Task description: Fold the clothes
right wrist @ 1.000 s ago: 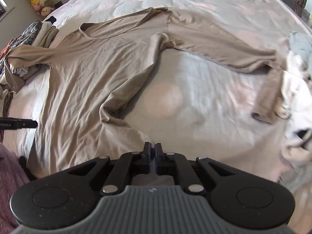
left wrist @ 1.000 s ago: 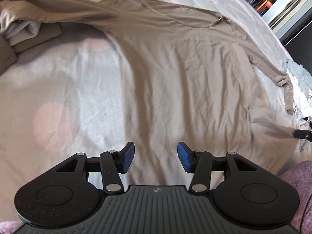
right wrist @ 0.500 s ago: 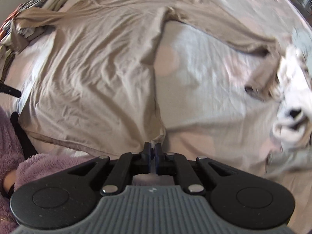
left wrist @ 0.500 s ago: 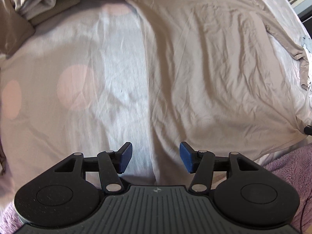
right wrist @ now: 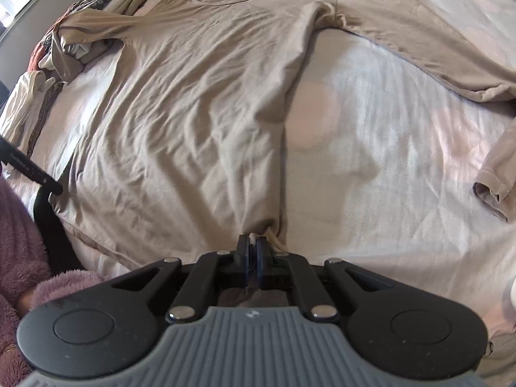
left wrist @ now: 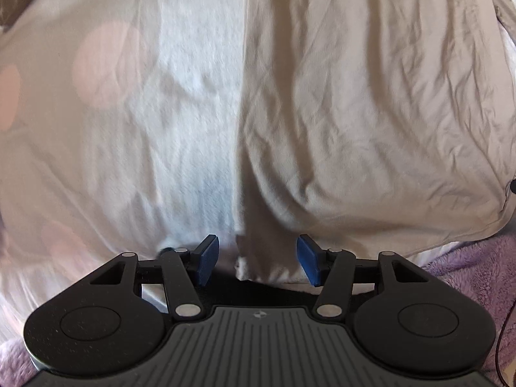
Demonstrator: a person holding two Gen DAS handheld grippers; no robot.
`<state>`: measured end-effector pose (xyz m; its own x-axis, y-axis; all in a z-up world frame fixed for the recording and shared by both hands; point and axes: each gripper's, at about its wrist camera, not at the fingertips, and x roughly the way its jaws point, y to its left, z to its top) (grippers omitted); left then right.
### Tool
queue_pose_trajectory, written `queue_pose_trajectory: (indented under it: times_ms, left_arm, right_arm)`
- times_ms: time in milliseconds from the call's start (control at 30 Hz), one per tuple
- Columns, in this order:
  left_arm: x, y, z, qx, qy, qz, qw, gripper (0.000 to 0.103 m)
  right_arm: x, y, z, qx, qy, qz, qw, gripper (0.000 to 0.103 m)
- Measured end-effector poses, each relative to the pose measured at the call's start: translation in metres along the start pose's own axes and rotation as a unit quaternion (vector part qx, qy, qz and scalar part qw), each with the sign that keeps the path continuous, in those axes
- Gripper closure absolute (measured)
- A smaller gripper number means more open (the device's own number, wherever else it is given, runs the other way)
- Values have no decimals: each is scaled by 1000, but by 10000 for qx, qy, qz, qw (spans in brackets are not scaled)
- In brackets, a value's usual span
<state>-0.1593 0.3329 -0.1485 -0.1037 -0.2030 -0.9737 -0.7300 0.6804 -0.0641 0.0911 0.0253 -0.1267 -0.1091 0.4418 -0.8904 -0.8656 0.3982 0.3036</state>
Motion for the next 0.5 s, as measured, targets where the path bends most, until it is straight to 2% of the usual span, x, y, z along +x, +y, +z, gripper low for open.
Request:
queue_pose_trajectory:
  times_ms: [67,200,300,500]
  left_arm:
    - [8,0,-3,-34,44,-36,10000,54]
    - [16,1,-10,164,-113,-42,9998,77]
    - [1,1,-19,512,-417,-139,9977,96]
    - [-39,7,-41,1152,-1048,-397,9870,100]
  right_arm:
    - [1,-7,1,104,-8,51,9999,98]
    - [-7,-9,1,329,-178,55,9993,98]
    - [-25,1,-7,372,-424,-141,9983,98]
    - [-84,19,-33,751,-794,-544,9925,98]
